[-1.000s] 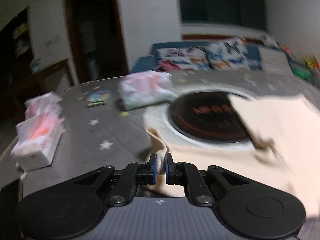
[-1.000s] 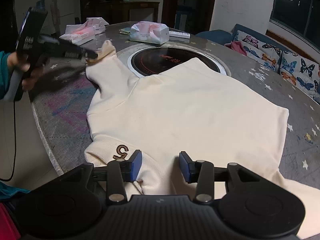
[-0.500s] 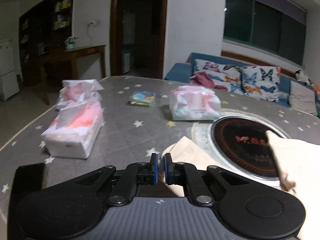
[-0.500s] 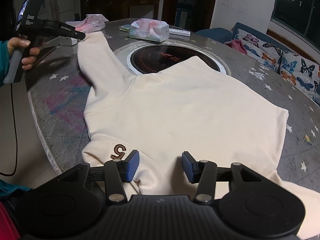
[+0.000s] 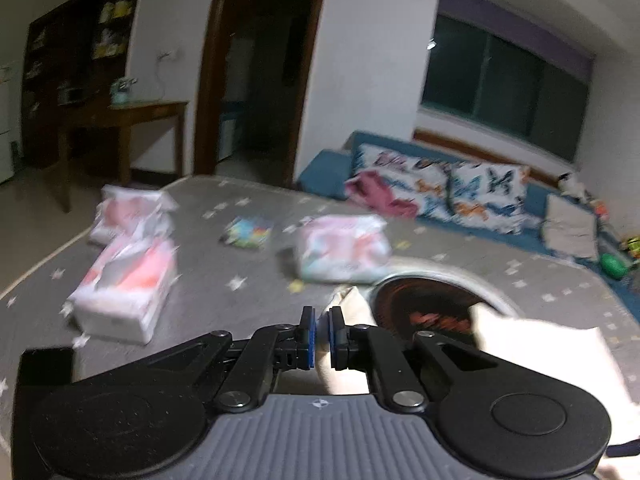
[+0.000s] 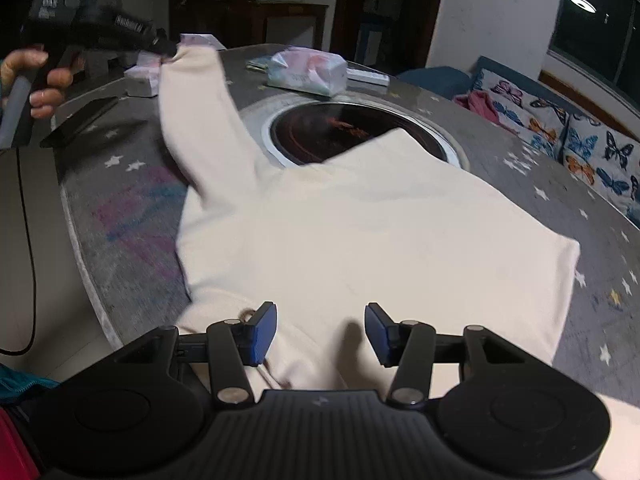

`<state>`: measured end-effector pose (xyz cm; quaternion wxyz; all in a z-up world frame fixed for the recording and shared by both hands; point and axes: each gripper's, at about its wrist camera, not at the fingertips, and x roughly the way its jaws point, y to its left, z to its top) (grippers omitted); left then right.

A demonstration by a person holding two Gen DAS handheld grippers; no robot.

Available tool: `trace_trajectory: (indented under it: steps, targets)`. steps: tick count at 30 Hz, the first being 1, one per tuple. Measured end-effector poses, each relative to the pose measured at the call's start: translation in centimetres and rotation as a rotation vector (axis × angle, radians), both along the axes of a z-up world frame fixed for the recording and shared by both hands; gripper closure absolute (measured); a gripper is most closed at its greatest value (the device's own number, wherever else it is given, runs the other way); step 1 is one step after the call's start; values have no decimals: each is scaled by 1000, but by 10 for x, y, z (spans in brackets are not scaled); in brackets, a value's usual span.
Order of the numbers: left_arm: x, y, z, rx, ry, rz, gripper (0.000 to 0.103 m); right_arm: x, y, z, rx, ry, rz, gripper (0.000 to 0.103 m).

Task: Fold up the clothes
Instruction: 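Lift a sleeve with the left gripper and fold it across the body, then grasp the other sleeve cuff with the right gripper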

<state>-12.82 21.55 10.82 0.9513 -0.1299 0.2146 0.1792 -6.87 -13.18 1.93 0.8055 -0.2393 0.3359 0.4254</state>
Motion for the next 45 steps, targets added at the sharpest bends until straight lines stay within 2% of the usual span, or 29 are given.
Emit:
trace_trajectory:
  steps: [5, 10, 18, 22, 26, 30, 33, 35, 41, 45]
  targets:
    - [-4, -30, 29, -12, -86, -103, 96, -3, 6, 0, 1, -5, 18, 54]
    - [-2, -73, 55, -25, -167, -236, 96, 0, -6, 7, 25, -13, -21, 54]
    - [10, -148, 72, -53, -219, -420, 95, 2, -27, 16, 82, -20, -85, 54]
    - [24, -181, 63, -87, -197, -516, 94, 2, -37, 16, 101, -13, -111, 54]
    - [34, -213, 41, -109, -137, -642, 89, 4, -44, 14, 116, 0, -140, 53]
    - [35, -233, 15, -72, -66, -726, 68, 6, -52, 11, 116, 10, -165, 53]
    - [29, -226, -2, -17, -28, -732, 61, 6, -58, 9, 109, 16, -178, 52]
    - [29, -214, -15, 23, 13, -702, 55, 6, -63, 9, 105, 21, -185, 52]
    - [16, -170, -60, 97, 173, -562, 55, 11, -77, 11, 114, 27, -229, 53]
    - [2, -149, -74, 92, 209, -520, 55, 22, -76, 10, 121, 41, -251, 57]
